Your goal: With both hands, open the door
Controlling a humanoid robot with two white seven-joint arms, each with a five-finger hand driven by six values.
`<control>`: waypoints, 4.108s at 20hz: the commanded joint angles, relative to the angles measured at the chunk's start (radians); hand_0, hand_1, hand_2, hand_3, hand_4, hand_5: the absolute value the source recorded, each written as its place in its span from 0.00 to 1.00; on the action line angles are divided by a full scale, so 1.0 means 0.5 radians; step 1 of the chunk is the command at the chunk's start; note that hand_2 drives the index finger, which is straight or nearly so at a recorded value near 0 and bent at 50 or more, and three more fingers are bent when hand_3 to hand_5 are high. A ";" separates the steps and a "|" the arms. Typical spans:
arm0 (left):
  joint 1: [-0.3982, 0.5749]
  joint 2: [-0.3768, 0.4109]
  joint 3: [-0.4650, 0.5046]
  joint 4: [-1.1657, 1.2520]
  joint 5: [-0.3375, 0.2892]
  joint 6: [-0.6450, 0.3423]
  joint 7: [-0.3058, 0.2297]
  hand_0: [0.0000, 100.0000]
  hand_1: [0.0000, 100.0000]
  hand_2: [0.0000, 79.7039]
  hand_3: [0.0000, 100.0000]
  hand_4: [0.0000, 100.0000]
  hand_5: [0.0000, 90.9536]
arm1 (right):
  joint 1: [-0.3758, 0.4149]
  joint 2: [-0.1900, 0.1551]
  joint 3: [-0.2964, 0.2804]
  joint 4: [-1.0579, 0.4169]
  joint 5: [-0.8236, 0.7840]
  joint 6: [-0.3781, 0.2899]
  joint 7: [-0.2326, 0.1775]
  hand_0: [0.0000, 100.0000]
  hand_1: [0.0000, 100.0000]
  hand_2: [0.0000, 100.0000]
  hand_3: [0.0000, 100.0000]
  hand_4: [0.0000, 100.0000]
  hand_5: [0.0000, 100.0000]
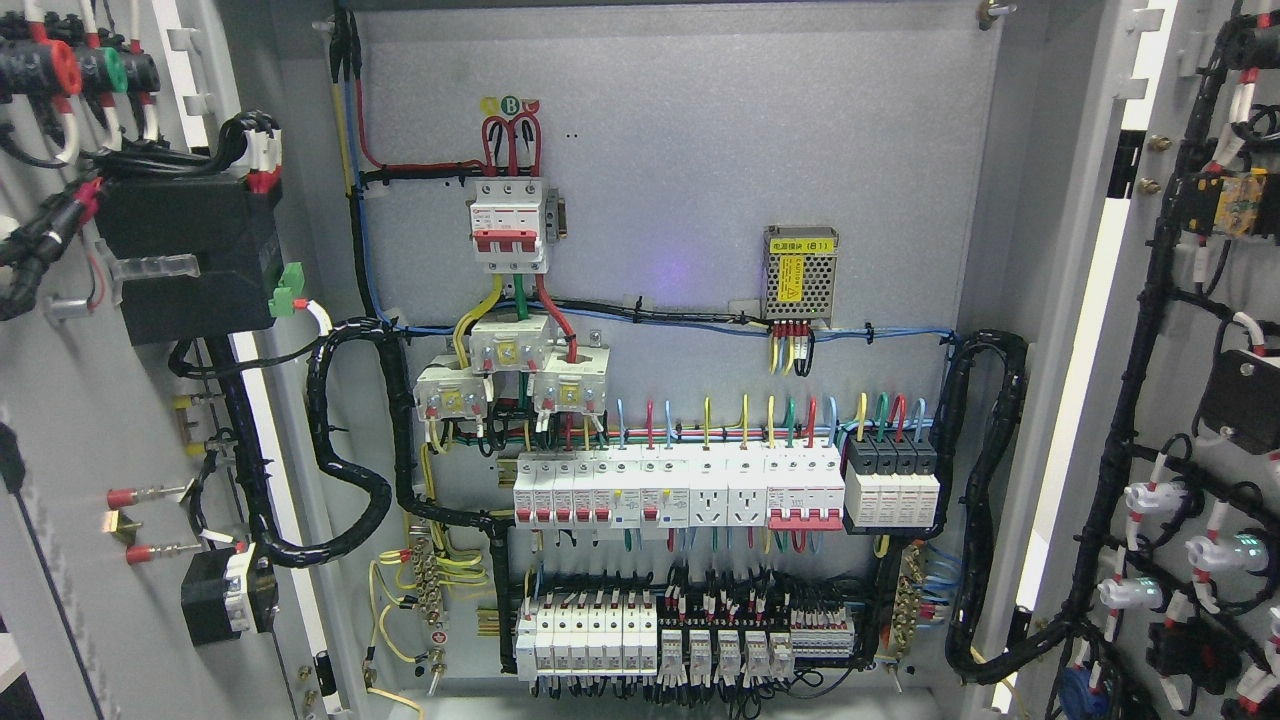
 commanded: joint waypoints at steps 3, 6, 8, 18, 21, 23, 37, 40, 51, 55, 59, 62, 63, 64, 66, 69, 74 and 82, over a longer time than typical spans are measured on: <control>-0.226 0.004 0.009 -0.173 0.003 -0.177 0.008 0.00 0.00 0.00 0.00 0.03 0.00 | 0.213 -0.158 -0.226 -0.174 -0.003 -0.197 -0.004 0.00 0.00 0.00 0.00 0.00 0.00; -0.256 0.007 0.031 -0.173 0.003 -0.294 0.063 0.00 0.00 0.00 0.00 0.03 0.00 | 0.259 -0.170 -0.312 -0.202 -0.012 -0.209 -0.004 0.00 0.00 0.00 0.00 0.00 0.00; -0.259 0.013 0.043 -0.173 0.003 -0.374 0.131 0.00 0.00 0.00 0.00 0.03 0.00 | 0.287 -0.176 -0.364 -0.241 -0.015 -0.255 -0.004 0.00 0.00 0.00 0.00 0.00 0.00; -0.217 0.099 0.190 -0.167 0.208 -0.818 0.143 0.00 0.00 0.00 0.00 0.03 0.00 | 0.290 -0.136 -0.530 -0.395 -0.101 -0.320 -0.007 0.00 0.00 0.00 0.00 0.00 0.00; -0.174 0.166 0.273 -0.161 0.306 -0.892 0.137 0.00 0.00 0.00 0.00 0.03 0.00 | 0.253 -0.136 -0.610 -0.392 -0.174 -0.317 -0.010 0.00 0.00 0.00 0.00 0.00 0.00; -0.128 0.200 0.319 -0.152 0.374 -0.975 0.131 0.00 0.00 0.00 0.00 0.03 0.00 | 0.183 -0.139 -0.649 -0.392 -0.284 -0.305 -0.035 0.00 0.00 0.00 0.00 0.00 0.00; 0.265 0.418 0.779 -0.109 0.754 -1.368 0.125 0.00 0.00 0.00 0.00 0.03 0.00 | 0.051 -0.152 -0.824 -0.386 -0.619 -0.308 -0.072 0.00 0.00 0.00 0.00 0.00 0.00; 0.265 0.452 0.853 -0.078 0.822 -1.365 0.125 0.00 0.00 0.00 0.00 0.03 0.00 | 0.054 -0.164 -0.849 -0.365 -0.641 -0.308 -0.072 0.00 0.00 0.00 0.00 0.00 0.00; 0.247 0.483 1.089 0.103 1.000 -1.343 0.125 0.00 0.00 0.00 0.00 0.03 0.00 | 0.057 -0.176 -0.877 -0.266 -0.742 -0.292 -0.072 0.00 0.00 0.00 0.00 0.00 0.00; 0.232 0.532 1.154 0.170 1.083 -1.319 0.128 0.00 0.00 0.00 0.00 0.03 0.00 | 0.063 -0.244 -0.877 -0.260 -0.767 -0.292 -0.072 0.00 0.00 0.00 0.00 0.00 0.00; 0.152 0.581 1.181 0.259 1.153 -1.193 0.128 0.00 0.00 0.00 0.00 0.03 0.00 | 0.063 -0.324 -0.874 -0.251 -0.773 -0.292 -0.069 0.00 0.00 0.00 0.00 0.00 0.00; 0.103 0.605 1.187 0.308 1.199 -1.117 0.128 0.00 0.00 0.00 0.00 0.03 0.00 | 0.060 -0.348 -0.877 -0.230 -0.782 -0.292 -0.069 0.00 0.00 0.00 0.00 0.00 0.00; 0.078 0.605 1.197 0.330 1.203 -1.083 0.128 0.00 0.00 0.00 0.00 0.03 0.00 | 0.057 -0.351 -0.877 -0.223 -0.782 -0.292 -0.069 0.00 0.00 0.00 0.00 0.00 0.00; 0.054 0.605 1.200 0.354 1.203 -1.040 0.128 0.00 0.00 0.00 0.00 0.03 0.00 | 0.054 -0.351 -0.877 -0.214 -0.782 -0.292 -0.069 0.00 0.00 0.00 0.00 0.00 0.00; 0.017 0.605 1.200 0.382 1.206 -0.951 0.128 0.00 0.00 0.00 0.00 0.03 0.00 | 0.054 -0.363 -0.877 -0.193 -0.782 -0.295 -0.069 0.00 0.00 0.00 0.00 0.00 0.00; -0.029 0.605 1.200 0.416 1.212 -0.804 0.128 0.00 0.00 0.00 0.00 0.03 0.00 | 0.051 -0.394 -0.889 -0.190 -0.782 -0.298 -0.066 0.00 0.00 0.00 0.00 0.00 0.00; -0.140 0.612 1.194 0.486 1.236 -0.583 0.128 0.00 0.00 0.00 0.00 0.03 0.00 | 0.054 -0.409 -0.975 -0.190 -0.782 -0.301 -0.066 0.00 0.00 0.00 0.00 0.00 0.00; -0.290 0.612 1.181 0.652 1.239 -0.233 0.128 0.00 0.00 0.00 0.00 0.03 0.00 | 0.054 -0.403 -1.036 -0.190 -0.788 -0.317 -0.069 0.00 0.00 0.00 0.00 0.00 0.00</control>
